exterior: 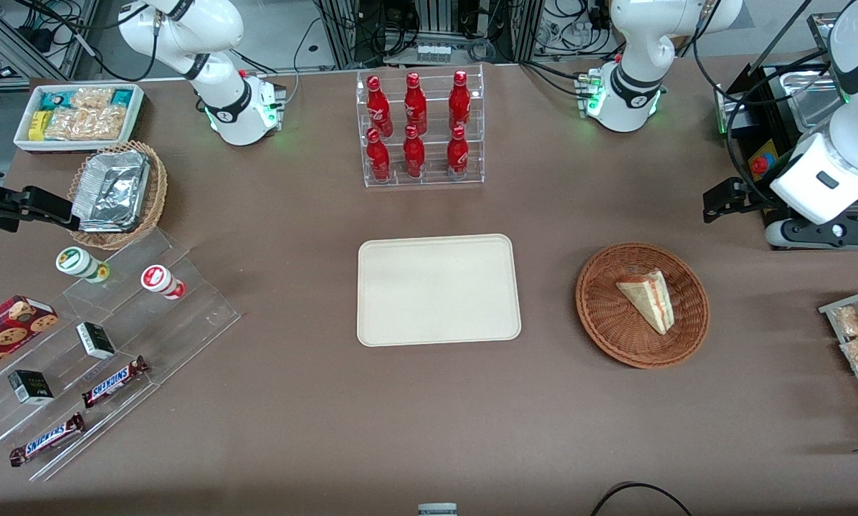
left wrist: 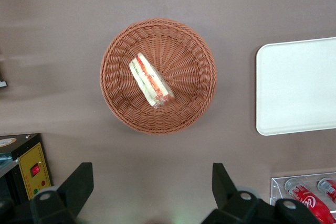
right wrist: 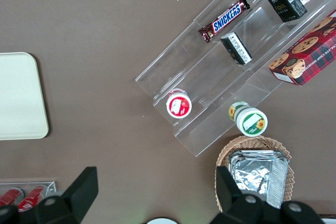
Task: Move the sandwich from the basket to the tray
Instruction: 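Move the left gripper over the wrapped sandwich in the wicker basket, then lower the open left gripper onto the sandwich and close on it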
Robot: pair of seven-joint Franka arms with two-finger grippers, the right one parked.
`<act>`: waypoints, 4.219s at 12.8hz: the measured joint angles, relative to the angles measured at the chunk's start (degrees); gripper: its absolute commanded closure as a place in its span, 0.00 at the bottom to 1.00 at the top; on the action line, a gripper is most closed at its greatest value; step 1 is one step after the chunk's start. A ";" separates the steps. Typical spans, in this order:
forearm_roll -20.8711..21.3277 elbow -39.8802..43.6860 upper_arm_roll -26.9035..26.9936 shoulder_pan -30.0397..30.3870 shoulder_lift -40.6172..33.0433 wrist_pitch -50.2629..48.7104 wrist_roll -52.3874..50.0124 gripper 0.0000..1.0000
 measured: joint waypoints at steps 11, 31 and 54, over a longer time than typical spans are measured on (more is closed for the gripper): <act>1.18 -10.19 0.00 -0.03 5.97 10.25 -0.01 0.00; 1.22 -38.79 0.22 -0.01 3.20 47.53 -38.44 0.00; 0.27 -35.74 0.22 1.19 12.94 50.57 -41.53 1.00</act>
